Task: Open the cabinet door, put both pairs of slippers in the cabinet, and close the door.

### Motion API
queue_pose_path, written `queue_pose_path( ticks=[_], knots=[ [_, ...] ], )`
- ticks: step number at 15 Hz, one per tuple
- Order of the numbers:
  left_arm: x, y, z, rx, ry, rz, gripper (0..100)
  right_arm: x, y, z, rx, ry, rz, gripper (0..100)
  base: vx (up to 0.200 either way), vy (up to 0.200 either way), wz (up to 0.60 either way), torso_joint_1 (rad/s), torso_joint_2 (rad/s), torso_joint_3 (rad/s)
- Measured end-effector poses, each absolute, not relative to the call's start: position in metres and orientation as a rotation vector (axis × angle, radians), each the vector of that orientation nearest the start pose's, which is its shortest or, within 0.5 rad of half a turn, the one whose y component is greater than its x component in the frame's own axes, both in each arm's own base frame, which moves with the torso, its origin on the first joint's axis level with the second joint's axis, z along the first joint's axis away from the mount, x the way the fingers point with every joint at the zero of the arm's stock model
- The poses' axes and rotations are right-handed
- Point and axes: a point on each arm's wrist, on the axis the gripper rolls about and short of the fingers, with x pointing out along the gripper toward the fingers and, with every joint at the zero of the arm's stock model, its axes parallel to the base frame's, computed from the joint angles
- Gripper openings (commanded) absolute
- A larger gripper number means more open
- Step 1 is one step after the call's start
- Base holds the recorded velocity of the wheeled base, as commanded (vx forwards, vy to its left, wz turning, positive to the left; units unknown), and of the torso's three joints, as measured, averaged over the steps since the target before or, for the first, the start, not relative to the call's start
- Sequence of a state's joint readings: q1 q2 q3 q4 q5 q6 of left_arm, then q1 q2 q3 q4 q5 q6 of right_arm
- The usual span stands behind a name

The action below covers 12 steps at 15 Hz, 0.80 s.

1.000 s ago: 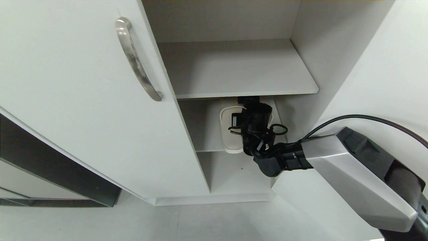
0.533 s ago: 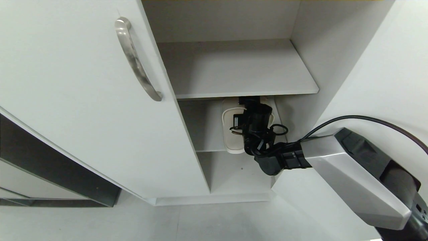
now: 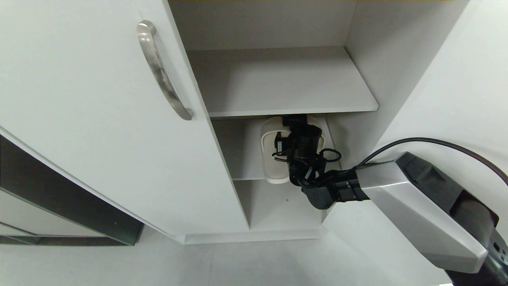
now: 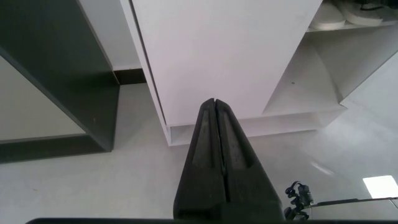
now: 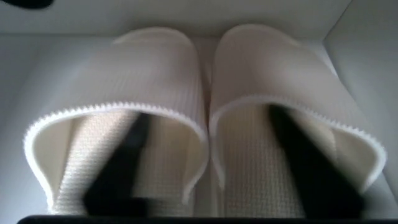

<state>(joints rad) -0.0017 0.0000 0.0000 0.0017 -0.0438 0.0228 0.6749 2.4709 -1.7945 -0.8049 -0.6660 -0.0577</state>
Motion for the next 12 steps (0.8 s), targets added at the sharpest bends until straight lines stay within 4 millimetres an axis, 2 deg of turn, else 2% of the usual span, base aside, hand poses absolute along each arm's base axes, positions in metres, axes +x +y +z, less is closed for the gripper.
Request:
queue_pose_path(
  ticks=[2,5,9,12],
  knots=[
    [-0.023,-0.001,0.075,0.022,0.001,-0.046,0,0.405,0.310,0.142,0.002,-0.074,0.012,100,0.000,0.000,0.00,0.000,0.00,0.000],
    [-0.023,-0.001,0.075,0.023,0.001,-0.046,0,0.379,0.308,0.137,-0.023,-0.046,0.041,100,0.000,0.000,0.00,0.000,0.00,0.000],
    [-0.023,-0.001,0.075,0.022,0.001,-0.046,0,0.326,0.300,0.141,-0.037,-0.030,0.101,100,0.000,0.000,0.00,0.000,0.00,0.000],
    [-0.023,-0.001,0.075,0.023,0.001,-0.047,0,0.281,0.285,0.135,-0.038,-0.024,0.150,100,0.000,0.000,0.00,0.000,0.00,0.000]
  ],
)
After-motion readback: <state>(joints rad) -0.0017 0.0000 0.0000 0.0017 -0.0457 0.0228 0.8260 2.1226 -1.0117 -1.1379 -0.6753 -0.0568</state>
